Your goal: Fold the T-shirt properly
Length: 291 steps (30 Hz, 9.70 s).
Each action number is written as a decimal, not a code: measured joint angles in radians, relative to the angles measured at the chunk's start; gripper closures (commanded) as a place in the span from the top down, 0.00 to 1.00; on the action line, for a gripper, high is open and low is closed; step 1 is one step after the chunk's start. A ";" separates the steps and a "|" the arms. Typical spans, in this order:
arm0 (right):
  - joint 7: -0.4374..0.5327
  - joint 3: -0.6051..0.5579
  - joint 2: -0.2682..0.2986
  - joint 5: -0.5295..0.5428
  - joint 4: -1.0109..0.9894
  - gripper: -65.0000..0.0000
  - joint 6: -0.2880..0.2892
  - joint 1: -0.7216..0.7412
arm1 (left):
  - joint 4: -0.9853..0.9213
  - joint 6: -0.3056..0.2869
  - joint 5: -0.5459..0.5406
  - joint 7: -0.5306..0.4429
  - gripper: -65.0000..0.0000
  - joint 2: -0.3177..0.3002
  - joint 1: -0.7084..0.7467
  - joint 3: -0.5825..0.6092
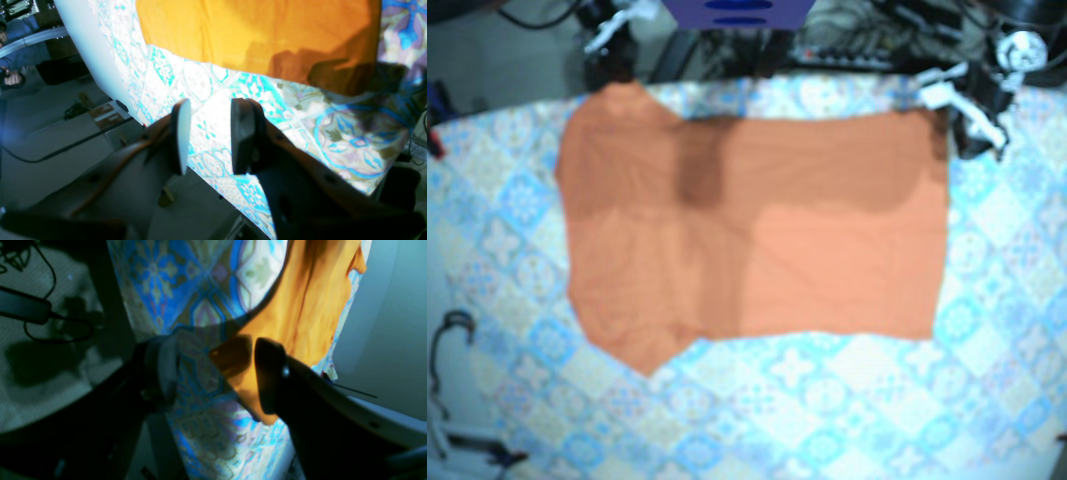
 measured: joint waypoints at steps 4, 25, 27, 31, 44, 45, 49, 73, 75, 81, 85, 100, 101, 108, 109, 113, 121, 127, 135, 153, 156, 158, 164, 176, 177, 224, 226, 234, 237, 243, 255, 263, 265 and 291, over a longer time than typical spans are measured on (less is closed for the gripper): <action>0.002 0.000 -0.001 -0.007 -0.001 0.54 0.003 0.024 | 0.000 0.001 0.000 0.000 0.31 0.001 0.000 -0.001; -0.003 0.005 0.000 -0.003 0.137 0.54 0.006 0.008 | 0.000 0.000 0.000 0.000 0.31 0.003 -0.002 -0.003; -0.001 0.005 0.000 -0.003 0.144 0.54 0.006 0.006 | 0.000 0.001 0.000 0.000 0.31 0.003 -0.002 -0.003; -0.001 0.006 0.002 -0.003 0.152 0.54 0.002 0.006 | 0.000 0.000 0.000 0.000 0.31 0.003 -0.003 -0.003; 0.004 0.007 0.027 0.000 0.152 0.54 0.002 0.001 | 0.000 -0.001 0.000 0.011 0.31 0.003 -0.008 -0.003; 0.004 0.007 0.033 0.000 0.152 0.54 0.002 0.001 | 0.000 0.000 0.000 0.030 0.31 0.003 -0.013 0.000; -0.004 0.008 0.038 0.000 0.152 0.54 0.003 0.001 | 0.000 0.000 0.000 0.045 0.31 0.003 -0.019 0.001; 0.002 0.000 0.033 -0.005 0.125 0.18 0.007 0.051 | 0.000 0.000 0.000 0.046 0.31 0.006 -0.022 0.002; 0.003 0.000 0.032 -0.003 0.117 0.02 0.006 0.054 | 0.000 0.001 -0.006 0.047 0.31 0.006 -0.022 0.003; -0.025 0.000 0.032 -0.003 0.114 0.00 0.003 0.085 | -0.002 -0.001 -0.092 0.051 0.31 0.008 -0.038 0.050; -0.034 0.000 0.031 -0.005 0.114 0.00 0.007 0.075 | -0.042 0.002 -0.101 0.051 0.31 0.012 -0.039 0.090; -0.036 -0.002 0.032 -0.006 0.114 0.00 0.006 0.078 | -0.237 0.010 -0.108 0.052 0.31 0.017 -0.070 0.180; -0.037 -0.002 0.031 -0.006 0.114 0.00 0.006 0.078 | -0.254 0.011 -0.109 0.050 0.31 0.015 -0.089 0.198; -0.038 -0.002 0.032 -0.007 0.114 0.00 0.007 0.078 | -0.329 0.010 -0.109 0.051 0.31 0.017 -0.159 0.251; -0.034 -0.002 0.030 -0.007 0.114 0.00 0.006 0.078 | -0.330 0.011 -0.109 0.050 0.31 0.018 -0.170 0.263; -0.035 -0.002 0.032 -0.007 0.114 0.00 0.007 0.078 | -0.341 0.018 -0.109 0.040 0.31 0.020 -0.189 0.280; -0.038 -0.002 0.032 -0.007 0.114 0.00 0.006 0.078 | -0.374 0.012 -0.109 0.044 0.31 0.020 -0.198 0.280; -0.036 -0.046 0.030 -0.008 0.114 0.00 0.007 0.078 | -0.374 0.012 -0.109 0.044 0.31 0.021 -0.197 0.280; -0.042 -0.045 0.032 -0.007 0.114 0.00 0.007 0.078 | -0.376 0.011 -0.109 0.053 0.41 0.039 -0.225 0.289; -0.042 -0.044 0.032 -0.006 0.114 0.00 0.006 0.078 | -0.402 -0.010 -0.105 0.083 0.43 0.020 -0.352 0.378; -0.042 -0.044 0.032 -0.007 0.114 0.00 0.007 0.078 | -0.399 -0.011 -0.105 0.084 0.43 0.019 -0.355 0.378; -0.041 -0.044 0.032 -0.007 0.114 0.00 0.007 0.078 | -0.389 -0.014 -0.104 0.098 0.43 0.020 -0.355 0.378; -0.041 -0.044 0.032 -0.007 0.114 0.00 0.006 0.078 | -0.343 -0.018 -0.109 0.092 0.43 0.027 -0.360 0.381; -0.042 -0.044 0.032 -0.007 0.114 0.00 0.006 0.078 | -0.323 0.011 -0.109 0.052 0.43 0.034 -0.370 0.381; -0.041 -0.044 0.032 -0.007 0.114 0.00 0.007 0.078 | -0.323 0.009 -0.109 0.052 0.43 0.034 -0.369 0.381; -0.032 0.027 0.150 -0.003 0.151 0.00 0.004 0.003 | -0.189 0.041 -0.183 0.049 0.00 0.031 -0.207 0.284; -0.031 0.027 0.158 -0.003 0.162 0.00 0.003 -0.014 | -0.189 0.042 -0.183 0.049 0.00 0.031 -0.185 0.274; -0.035 0.029 0.195 0.095 0.186 0.00 0.001 -0.074 | -0.161 0.054 -0.183 0.041 0.00 0.027 -0.086 0.237; -0.030 0.052 0.196 0.095 0.190 0.00 -0.001 -0.093 | -0.160 0.092 -0.183 0.040 0.00 0.026 -0.054 0.231; -0.023 0.061 0.206 0.095 0.190 0.00 -0.002 -0.132 | -0.154 0.101 -0.183 -0.007 0.00 0.026 0.024 0.172; -0.026 0.062 0.207 0.095 0.191 0.00 -0.001 -0.174 | -0.154 0.176 -0.182 -0.011 0.00 0.023 0.094 0.172; -0.019 0.098 0.207 0.095 0.191 0.00 0.000 -0.194 | -0.154 0.184 -0.183 -0.012 0.00 0.023 0.113 0.175; -0.019 0.098 0.207 0.094 0.192 0.00 0.000 -0.188 | -0.154 0.185 -0.183 -0.012 0.00 0.023 0.113 0.175; -0.023 0.092 0.204 0.090 0.206 0.00 0.132 0.010 | -0.158 0.176 -0.183 -0.004 0.00 0.034 -0.039 0.176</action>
